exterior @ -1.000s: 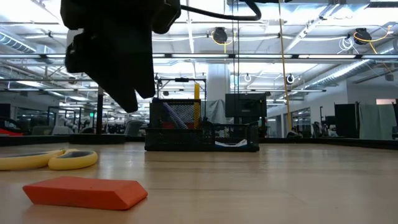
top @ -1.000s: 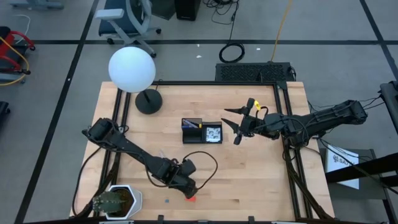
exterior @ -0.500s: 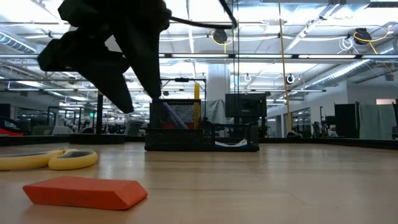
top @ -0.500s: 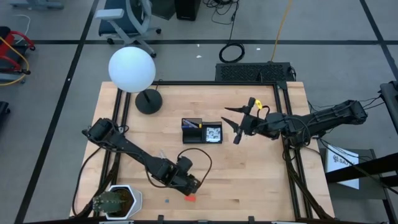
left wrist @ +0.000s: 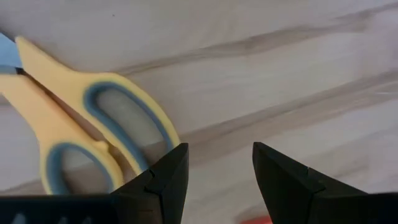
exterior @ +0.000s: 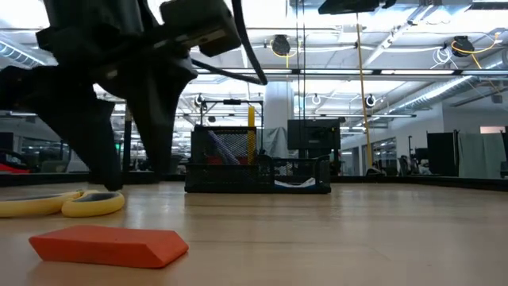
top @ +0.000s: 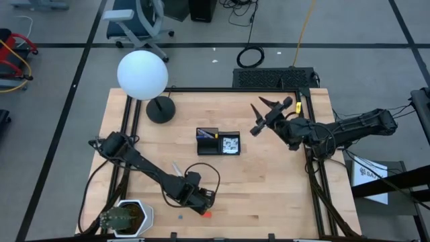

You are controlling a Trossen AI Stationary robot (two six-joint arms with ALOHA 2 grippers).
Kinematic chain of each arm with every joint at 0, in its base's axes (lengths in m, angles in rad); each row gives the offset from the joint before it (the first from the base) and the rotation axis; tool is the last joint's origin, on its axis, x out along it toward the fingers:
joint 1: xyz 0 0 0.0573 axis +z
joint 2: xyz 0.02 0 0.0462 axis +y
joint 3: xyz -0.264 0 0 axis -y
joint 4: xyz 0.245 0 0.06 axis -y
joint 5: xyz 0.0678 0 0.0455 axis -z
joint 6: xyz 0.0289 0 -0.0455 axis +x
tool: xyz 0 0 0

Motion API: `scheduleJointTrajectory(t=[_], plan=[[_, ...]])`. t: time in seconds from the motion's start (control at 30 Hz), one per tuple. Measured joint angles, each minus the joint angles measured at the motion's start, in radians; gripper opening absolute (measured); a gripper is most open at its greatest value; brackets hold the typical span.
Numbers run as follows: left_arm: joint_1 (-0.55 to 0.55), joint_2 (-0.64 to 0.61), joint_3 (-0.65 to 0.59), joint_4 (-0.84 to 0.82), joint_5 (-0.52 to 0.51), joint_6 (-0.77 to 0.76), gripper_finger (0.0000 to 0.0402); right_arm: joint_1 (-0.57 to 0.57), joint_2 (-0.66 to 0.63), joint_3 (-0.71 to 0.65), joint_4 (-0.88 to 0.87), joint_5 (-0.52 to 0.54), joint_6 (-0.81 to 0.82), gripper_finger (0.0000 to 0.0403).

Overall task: Pick and place office supplies into organizer
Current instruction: Put the yellow scissors into the desk organizer

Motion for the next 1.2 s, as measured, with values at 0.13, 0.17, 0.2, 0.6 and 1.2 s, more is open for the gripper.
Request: scheduleJointTrajectory(t=[0.13,0.17,0.2,0.6,1.2], plan=[[0.000,-0.002,0.000,0.006,-0.037,-0.047,0.0184,0.000,0.000,0.000,0.000,0.000,0.002,0.0171],[0.000,-0.002,0.000,0.004,-0.042,-0.059,0.0184,0.000,0.000,0.000,-0.001,0.000,0.001,0.0171],[0.000,-0.003,0.000,0.004,-0.043,-0.067,0.0184,0.000,0.000,0.000,-0.001,-0.001,0.000,0.0171],[0.008,-0.002,0.000,-0.033,-0.030,-0.077,0.0184,0.000,0.000,0.000,-0.053,-0.001,0.004,0.0171],[0.011,-0.002,0.000,-0.111,-0.002,-0.068,0.0184,0.003,0.000,0.000,-0.066,-0.001,0.006,0.0171]])
